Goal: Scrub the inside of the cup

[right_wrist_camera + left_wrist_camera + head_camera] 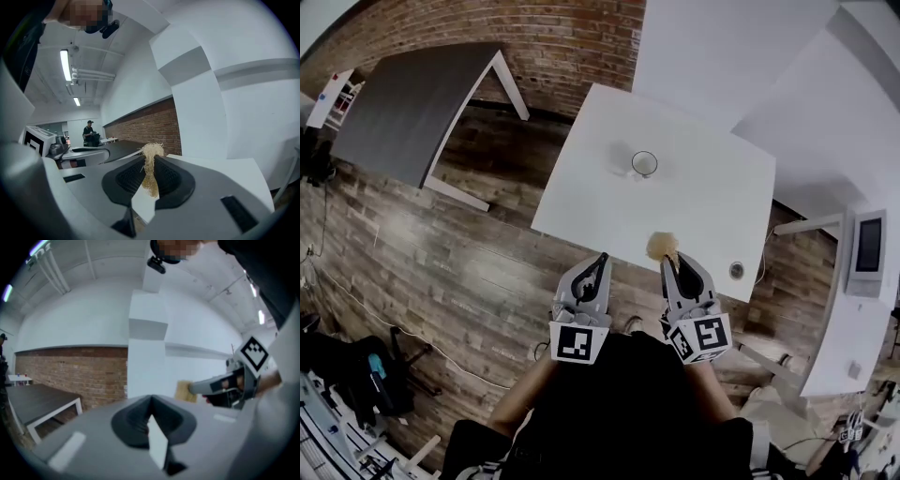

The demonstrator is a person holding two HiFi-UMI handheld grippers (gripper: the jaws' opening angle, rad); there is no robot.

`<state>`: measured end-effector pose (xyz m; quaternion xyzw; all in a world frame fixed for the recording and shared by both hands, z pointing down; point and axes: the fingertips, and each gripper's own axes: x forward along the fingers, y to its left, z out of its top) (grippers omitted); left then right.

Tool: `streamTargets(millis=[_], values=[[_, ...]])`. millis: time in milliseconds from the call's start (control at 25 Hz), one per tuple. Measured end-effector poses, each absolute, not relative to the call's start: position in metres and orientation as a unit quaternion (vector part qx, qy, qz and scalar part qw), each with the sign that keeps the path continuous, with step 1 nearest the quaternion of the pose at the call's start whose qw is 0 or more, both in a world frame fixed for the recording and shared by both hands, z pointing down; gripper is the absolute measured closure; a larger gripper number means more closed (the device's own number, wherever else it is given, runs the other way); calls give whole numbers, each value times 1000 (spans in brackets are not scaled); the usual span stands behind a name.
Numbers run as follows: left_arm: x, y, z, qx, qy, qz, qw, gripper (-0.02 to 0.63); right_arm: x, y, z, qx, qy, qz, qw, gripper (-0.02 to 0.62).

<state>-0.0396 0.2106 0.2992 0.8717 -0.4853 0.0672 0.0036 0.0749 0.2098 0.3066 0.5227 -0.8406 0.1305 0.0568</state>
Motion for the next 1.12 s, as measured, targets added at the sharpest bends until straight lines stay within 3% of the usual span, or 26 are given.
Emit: streamTargets(millis=[320, 1120], values=[[-56, 163, 319, 898, -432, 82, 11, 604, 49, 166, 310, 551, -820, 144, 58, 546], [5, 65, 362, 889, -438, 133, 23, 603, 107, 62, 331, 514, -842, 151, 67, 546]])
